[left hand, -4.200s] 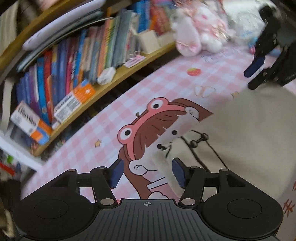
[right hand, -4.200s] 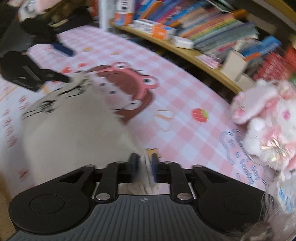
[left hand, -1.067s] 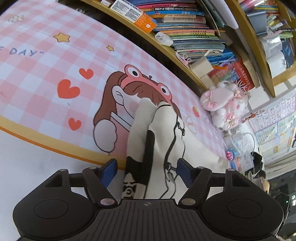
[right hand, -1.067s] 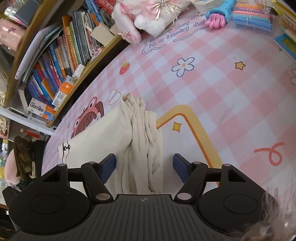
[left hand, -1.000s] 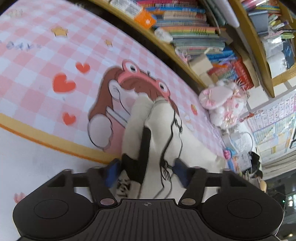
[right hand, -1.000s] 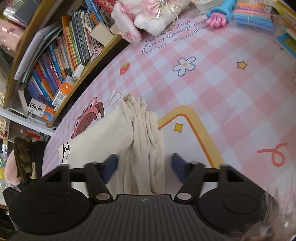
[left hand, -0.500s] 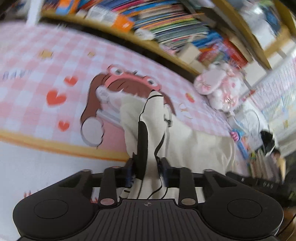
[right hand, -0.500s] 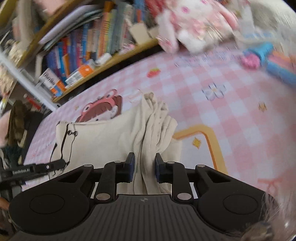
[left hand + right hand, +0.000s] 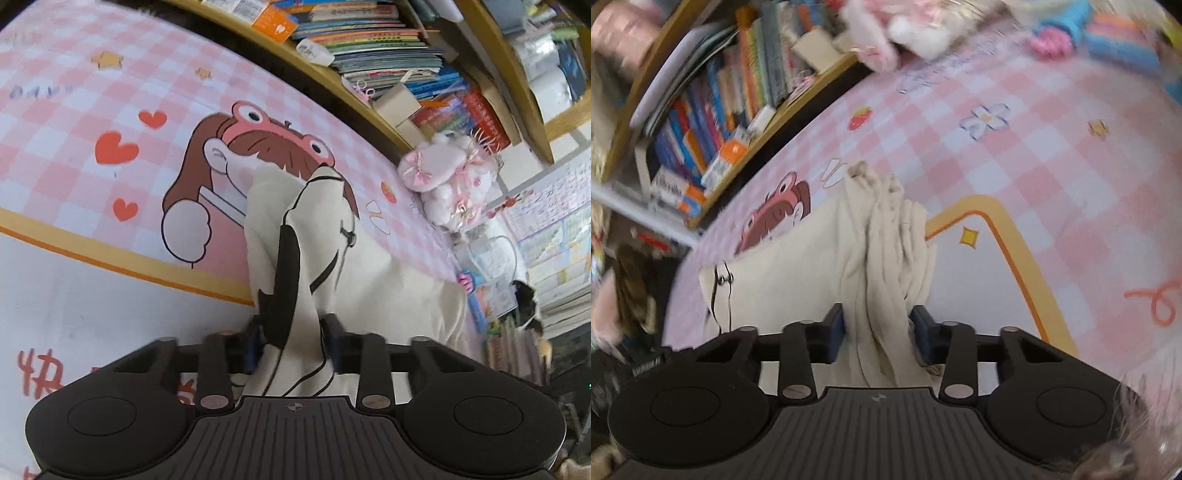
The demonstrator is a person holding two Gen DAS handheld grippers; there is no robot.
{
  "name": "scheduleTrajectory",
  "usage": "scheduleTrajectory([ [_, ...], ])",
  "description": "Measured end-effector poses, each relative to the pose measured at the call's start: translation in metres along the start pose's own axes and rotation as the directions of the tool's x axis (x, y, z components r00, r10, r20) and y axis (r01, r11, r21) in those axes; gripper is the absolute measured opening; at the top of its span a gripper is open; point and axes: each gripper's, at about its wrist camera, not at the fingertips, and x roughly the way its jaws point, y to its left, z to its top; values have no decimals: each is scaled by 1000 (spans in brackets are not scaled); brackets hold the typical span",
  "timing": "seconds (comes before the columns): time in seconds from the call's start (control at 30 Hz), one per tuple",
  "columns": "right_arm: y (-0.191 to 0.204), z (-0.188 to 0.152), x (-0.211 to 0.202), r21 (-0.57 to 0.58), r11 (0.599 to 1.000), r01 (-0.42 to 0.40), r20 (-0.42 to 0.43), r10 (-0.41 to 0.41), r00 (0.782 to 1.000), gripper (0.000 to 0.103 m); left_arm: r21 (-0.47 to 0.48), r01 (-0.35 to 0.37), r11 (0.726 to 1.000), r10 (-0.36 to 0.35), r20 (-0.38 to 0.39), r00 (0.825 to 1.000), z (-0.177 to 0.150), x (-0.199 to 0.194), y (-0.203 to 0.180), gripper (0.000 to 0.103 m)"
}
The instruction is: Fold clothes
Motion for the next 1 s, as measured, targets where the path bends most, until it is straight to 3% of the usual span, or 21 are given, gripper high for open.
scheduleTrajectory([
  [0.1,17,-4,-6,-133,991,31,38,-27,999,22,88,-23,996,21,19,1000,-4,-9,-15,23],
  [0.23,23,-9,-17,-186,981,47,58,-36,998,21,71,22,997,-21,-15,1000,-7,-17,-15,22],
  [0.5,7,-16,-21,-107,994,38,-2,-39,999,22,52,9,999,-5,-79,997,-14,-14,-7,27],
  [0.6,-3,-17,-17,-41,998,38,-19,-39,999,28,30,0,1000,3,-92,996,-15,-10,-2,35],
  [0.67,-11,-17,-14,3,999,40,-35,-40,999,39,8,8,1000,-7,-93,996,-16,-8,0,38],
  [0.8,-25,-17,-13,95,995,-4,-27,7,1000,40,-9,23,1000,-24,-85,996,-16,-5,2,37],
  [0.9,-17,-17,-12,45,999,11,-31,-10,999,34,48,0,999,4,-74,997,-18,-7,-6,30],
  [1.0,12,-23,-18,-160,985,62,18,-59,998,24,104,-24,994,31,-62,998,-19,-8,-14,26],
])
